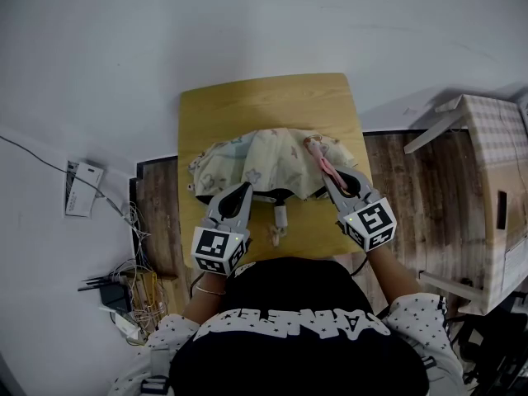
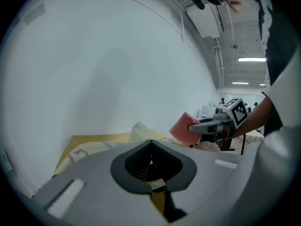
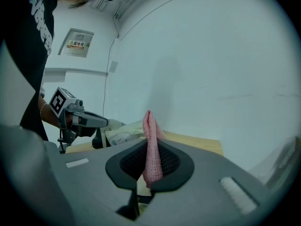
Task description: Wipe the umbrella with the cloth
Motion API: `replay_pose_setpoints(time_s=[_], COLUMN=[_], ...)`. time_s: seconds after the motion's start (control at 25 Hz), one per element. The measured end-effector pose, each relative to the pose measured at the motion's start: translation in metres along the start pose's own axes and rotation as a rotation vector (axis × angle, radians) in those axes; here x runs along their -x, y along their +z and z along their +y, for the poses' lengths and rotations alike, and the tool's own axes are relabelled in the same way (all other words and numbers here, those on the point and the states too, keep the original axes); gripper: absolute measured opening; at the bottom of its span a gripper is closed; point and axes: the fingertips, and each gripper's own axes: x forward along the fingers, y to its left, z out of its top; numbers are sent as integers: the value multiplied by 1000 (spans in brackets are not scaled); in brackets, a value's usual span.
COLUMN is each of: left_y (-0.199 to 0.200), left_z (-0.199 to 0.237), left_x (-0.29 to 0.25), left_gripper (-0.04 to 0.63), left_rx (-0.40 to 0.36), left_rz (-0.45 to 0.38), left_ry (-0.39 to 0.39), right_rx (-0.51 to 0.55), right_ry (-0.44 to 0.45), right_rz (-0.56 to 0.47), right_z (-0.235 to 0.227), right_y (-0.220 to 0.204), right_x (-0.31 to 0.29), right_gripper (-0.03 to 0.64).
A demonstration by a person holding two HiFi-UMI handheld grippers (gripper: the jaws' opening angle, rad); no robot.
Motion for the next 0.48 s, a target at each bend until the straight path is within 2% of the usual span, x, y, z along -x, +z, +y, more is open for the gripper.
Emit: replay_pose_setpoints(time_s=[0.48], left_y=[1], left_z=[-7], left_x=[-3], left_gripper=[2], left_rx=[-10], left_rz=[5], left_ry=[-24], right_rx=[-11], right_ry=[-21], right_rz=[-8], right_z=[-2], right_y=[1], right_x=[9], right_gripper=[29])
